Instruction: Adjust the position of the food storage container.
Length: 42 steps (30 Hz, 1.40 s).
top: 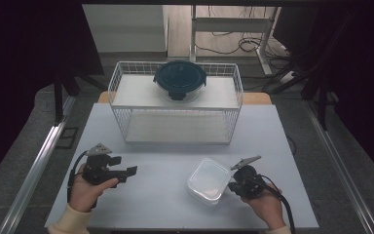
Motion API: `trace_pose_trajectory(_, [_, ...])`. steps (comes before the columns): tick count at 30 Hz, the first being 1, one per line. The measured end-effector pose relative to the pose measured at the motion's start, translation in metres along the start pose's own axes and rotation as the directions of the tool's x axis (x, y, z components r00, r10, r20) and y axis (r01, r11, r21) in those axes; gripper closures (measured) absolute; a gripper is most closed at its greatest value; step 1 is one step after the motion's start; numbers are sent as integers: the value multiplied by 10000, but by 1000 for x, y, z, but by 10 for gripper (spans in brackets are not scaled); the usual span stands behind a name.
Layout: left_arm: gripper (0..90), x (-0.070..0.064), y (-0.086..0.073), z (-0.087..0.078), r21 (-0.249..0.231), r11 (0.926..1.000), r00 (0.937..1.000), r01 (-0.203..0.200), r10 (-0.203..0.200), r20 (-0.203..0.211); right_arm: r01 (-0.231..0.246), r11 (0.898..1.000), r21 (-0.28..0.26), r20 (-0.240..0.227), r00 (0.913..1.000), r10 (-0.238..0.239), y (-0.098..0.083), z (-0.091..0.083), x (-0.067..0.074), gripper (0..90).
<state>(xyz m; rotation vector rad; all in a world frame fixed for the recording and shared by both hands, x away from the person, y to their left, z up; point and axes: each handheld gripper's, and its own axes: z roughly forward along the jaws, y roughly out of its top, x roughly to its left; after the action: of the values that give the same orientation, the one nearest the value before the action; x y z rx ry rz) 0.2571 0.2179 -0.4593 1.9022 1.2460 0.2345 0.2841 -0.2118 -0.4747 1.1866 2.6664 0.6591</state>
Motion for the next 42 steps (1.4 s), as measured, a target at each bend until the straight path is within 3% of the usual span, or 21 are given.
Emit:
trace_pose_trajectory(14, [226,4,-1,1,52,10000,10000,39,-39,-49,521,9986,76,-21,9986,-521,32,20,13,893])
trace_pose_trajectory(29, [226,6,-2,3,87,9999,9999,102,-101,-98,1031,9944,-234,-339,9940,-1039,65,44,33,893])
trace_pose_trajectory(38, [226,4,-3,5,184,9998,10000,26,-24,-84,1099,9934,-325,-408,9930,-1112,69,49,38,893])
trace_pose_trajectory(42, [226,4,-3,4,131,9999,9999,16,-14,-106,959,9936,-593,-337,9946,-980,65,39,34,893])
